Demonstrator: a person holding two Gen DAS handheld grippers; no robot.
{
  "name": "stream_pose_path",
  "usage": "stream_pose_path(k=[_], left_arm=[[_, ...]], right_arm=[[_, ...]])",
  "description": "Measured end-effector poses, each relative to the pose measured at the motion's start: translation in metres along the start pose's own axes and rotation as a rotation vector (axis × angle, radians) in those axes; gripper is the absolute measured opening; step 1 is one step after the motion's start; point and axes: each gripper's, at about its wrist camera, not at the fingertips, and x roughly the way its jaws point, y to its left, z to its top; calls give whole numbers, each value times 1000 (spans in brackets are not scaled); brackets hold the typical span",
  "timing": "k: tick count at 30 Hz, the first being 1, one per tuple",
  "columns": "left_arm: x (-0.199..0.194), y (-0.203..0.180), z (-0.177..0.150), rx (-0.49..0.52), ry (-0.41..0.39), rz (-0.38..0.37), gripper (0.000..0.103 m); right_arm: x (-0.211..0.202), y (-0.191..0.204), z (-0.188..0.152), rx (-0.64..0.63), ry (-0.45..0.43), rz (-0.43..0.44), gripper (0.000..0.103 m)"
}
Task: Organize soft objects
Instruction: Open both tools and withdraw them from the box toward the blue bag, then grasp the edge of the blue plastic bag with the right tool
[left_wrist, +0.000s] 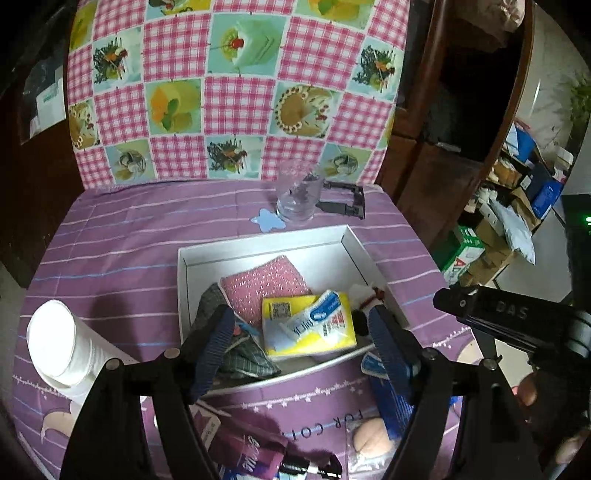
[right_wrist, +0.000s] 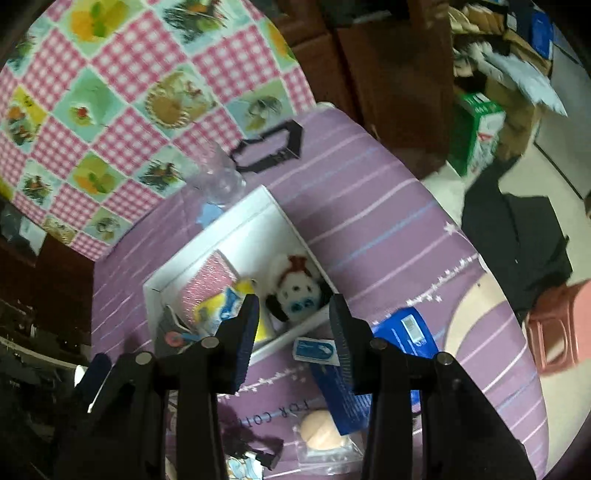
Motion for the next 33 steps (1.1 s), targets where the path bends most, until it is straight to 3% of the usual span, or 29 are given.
stream_pose_path(k=[4, 9, 13, 18, 29, 33], left_arm=[[0, -1, -2, 2, 30, 3, 76], [4, -1, -4, -4, 90, 8, 76], [14, -4, -8, -4, 160, 1, 76], [30, -14, -15, -4, 258, -75, 76], [65, -27, -27, -28, 398, -138, 75], [76, -29, -31, -35, 436, -136, 75]], right_arm=[[-5, -10, 0, 40, 1, 14, 41], [-8, -21, -3, 104, 75, 105, 41], [-1, -22, -6, 89, 129, 52, 41], [16, -24, -8, 62, 196, 21, 41], [50, -58, -19, 237, 299, 25, 41], [56, -71, -26, 287, 313, 43, 29]])
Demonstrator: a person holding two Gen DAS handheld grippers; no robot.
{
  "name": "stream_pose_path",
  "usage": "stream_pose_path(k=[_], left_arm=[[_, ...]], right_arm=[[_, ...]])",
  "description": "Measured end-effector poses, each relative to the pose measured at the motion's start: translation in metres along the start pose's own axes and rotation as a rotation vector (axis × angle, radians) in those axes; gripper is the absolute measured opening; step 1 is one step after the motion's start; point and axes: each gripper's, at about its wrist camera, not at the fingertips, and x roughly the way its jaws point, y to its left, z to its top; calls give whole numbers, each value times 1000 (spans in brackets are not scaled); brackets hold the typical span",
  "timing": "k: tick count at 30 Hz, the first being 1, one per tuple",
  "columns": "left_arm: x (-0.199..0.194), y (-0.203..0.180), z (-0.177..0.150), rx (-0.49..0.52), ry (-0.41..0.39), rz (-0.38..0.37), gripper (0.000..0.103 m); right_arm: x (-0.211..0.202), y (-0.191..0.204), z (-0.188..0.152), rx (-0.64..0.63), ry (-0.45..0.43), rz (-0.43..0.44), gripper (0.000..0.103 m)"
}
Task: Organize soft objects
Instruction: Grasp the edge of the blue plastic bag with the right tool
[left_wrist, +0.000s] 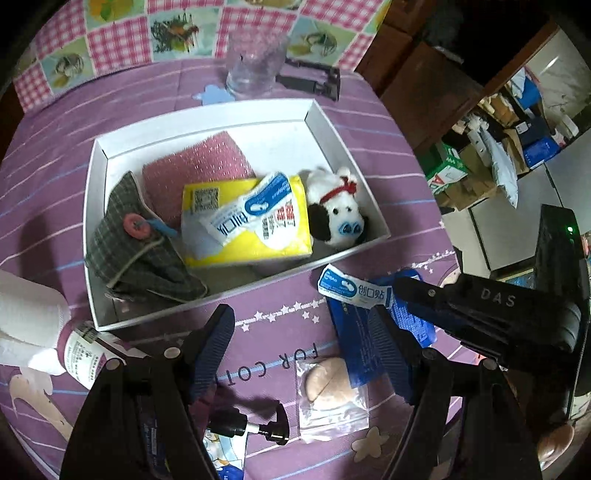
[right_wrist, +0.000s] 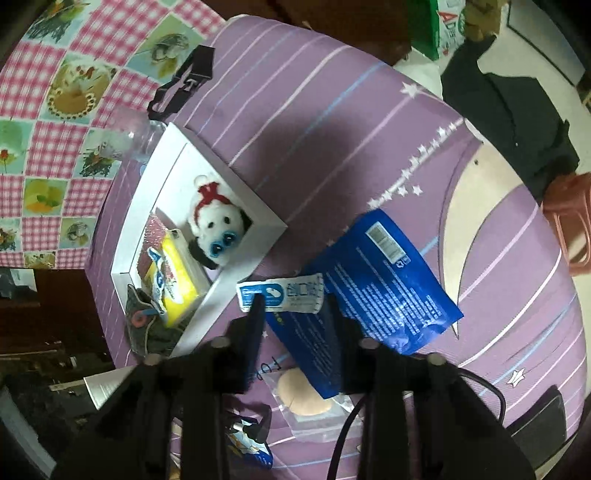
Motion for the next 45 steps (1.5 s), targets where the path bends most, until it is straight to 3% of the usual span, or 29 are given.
stream_pose_path(k=[3, 10, 13, 16, 21, 26, 37, 41, 45], left_arm=[[6, -3, 0, 7, 16, 5, 75], [13, -3, -1, 15, 40, 11, 75], [12, -4, -2, 18, 41, 4, 75], [9, -3, -2, 18, 35, 1, 75], [6, 1, 0, 8, 24, 15, 75], [5, 6, 2, 1, 20, 16, 75], [6, 12, 3, -11, 28, 0, 75], [2, 14, 4, -17, 22, -9, 75], [0, 16, 5, -23, 17, -10, 75]], right_arm=[[4, -14, -1, 38, -10, 18, 27], [7, -34, -9, 56, -53, 163, 21], [4, -37, -18, 8, -133, 228, 21], [4, -45, -29, -25, -259, 351, 21], [23, -50, -39, -66, -292, 265, 21], [28, -62, -34, -14, -333, 359, 21], [32, -47, -39, -84, -372, 317, 21], [34, -46, -38, -92, -350, 352, 21], [37, -40, -39, -115, -343, 343, 16]])
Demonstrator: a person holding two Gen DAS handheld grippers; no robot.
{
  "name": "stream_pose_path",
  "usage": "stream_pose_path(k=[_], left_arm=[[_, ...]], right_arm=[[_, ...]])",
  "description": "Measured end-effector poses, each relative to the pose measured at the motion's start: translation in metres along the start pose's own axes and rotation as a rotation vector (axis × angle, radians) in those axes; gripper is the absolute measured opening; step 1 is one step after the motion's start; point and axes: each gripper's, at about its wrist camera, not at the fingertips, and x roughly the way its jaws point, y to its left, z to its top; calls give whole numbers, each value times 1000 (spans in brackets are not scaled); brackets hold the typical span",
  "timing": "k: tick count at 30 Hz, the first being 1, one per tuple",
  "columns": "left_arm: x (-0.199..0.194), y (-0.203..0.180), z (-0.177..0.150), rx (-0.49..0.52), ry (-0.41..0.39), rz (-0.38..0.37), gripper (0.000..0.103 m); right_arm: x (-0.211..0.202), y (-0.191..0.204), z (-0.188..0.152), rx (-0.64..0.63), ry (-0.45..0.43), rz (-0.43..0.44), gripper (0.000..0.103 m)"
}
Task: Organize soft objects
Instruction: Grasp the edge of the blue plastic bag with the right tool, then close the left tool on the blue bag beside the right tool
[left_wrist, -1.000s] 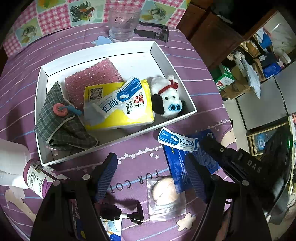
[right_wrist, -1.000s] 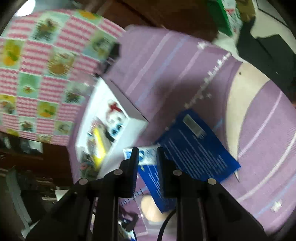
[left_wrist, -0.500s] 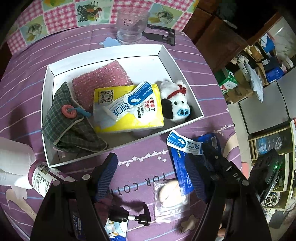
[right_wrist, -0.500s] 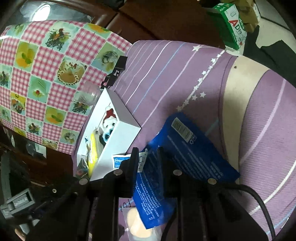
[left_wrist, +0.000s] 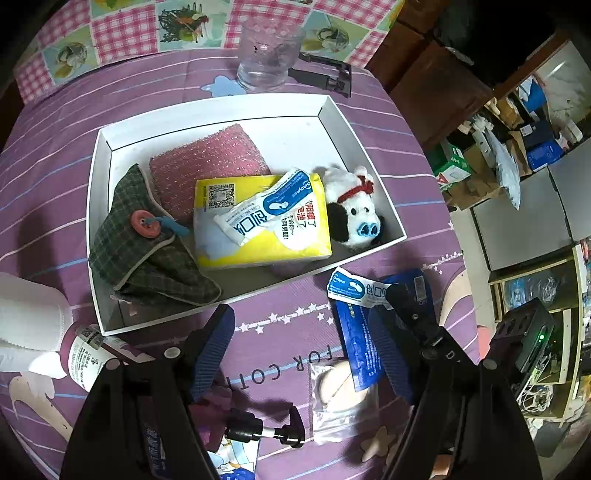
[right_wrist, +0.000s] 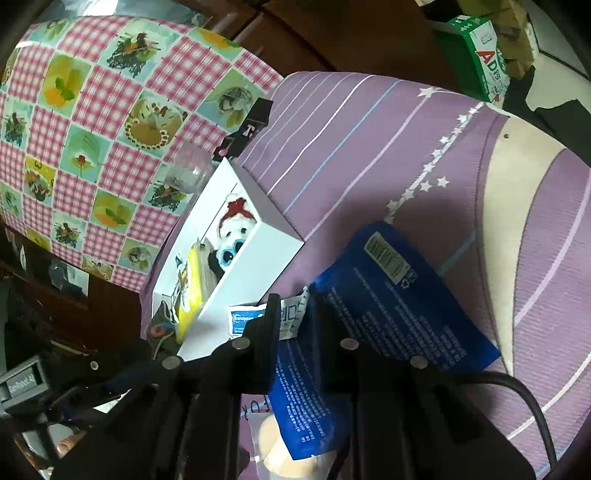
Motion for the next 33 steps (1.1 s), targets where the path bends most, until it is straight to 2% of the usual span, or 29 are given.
stream_pose_path(k=[4, 16, 24, 29, 33], left_arm=[[0, -1, -1, 5, 1, 3, 75], [19, -17, -5, 36, 40, 15, 75], [43, -37, -12, 76, 98, -1, 75], [52, -44, -13, 81, 80, 10, 74], [60, -52, -15, 98, 79, -20, 70]], right_arm=[[5, -1, 0, -2, 19, -8, 5], [-14, -15, 9, 47, -5, -59, 5], [-44, -18, 21, 40, -79, -119, 5], [-48, -31, 28, 40, -86, -230, 5], [-41, -46, 32, 72, -64, -227, 5]])
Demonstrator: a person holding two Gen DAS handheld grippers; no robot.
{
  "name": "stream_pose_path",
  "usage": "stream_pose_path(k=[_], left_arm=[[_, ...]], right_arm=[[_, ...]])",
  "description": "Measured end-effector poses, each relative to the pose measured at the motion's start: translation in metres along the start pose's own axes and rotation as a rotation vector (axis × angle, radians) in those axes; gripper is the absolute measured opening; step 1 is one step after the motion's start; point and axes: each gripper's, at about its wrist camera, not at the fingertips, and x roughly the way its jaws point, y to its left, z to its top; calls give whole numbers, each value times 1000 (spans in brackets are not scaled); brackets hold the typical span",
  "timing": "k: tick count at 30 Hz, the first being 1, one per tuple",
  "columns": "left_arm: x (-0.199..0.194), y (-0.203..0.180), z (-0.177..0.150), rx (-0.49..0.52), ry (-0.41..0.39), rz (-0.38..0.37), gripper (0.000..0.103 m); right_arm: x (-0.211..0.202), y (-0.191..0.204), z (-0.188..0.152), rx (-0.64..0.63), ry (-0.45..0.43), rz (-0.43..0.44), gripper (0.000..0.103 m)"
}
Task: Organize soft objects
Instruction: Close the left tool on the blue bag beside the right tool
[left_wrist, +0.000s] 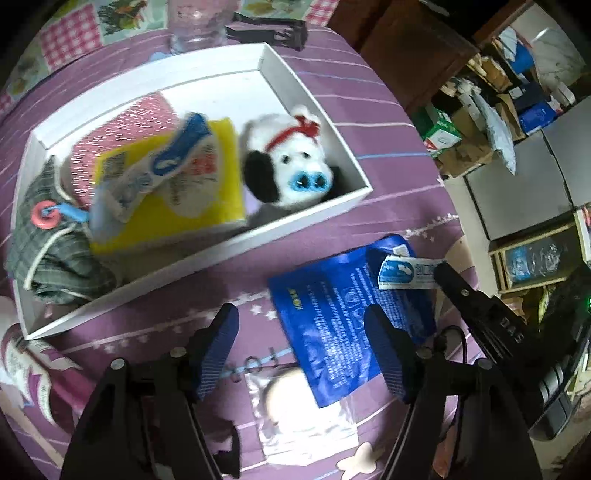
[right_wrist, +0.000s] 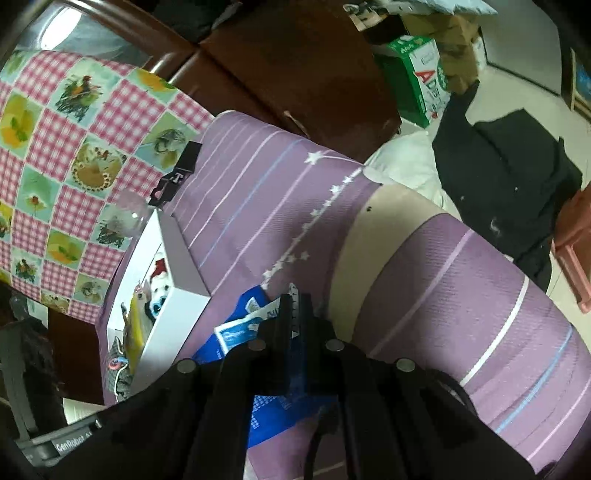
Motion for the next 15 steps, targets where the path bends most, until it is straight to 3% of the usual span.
stream_pose_path(k=[4, 11, 15], left_arm=[[14, -4, 0, 7, 45, -23, 69], [17, -10, -2, 6, 22, -25, 69], [18, -14, -2, 7, 16, -10, 67]], right_arm=[[3, -1, -1, 2, 7, 11, 4], [10, 8, -12, 0, 65, 46, 4], [15, -5, -10, 91, 122, 133, 4]])
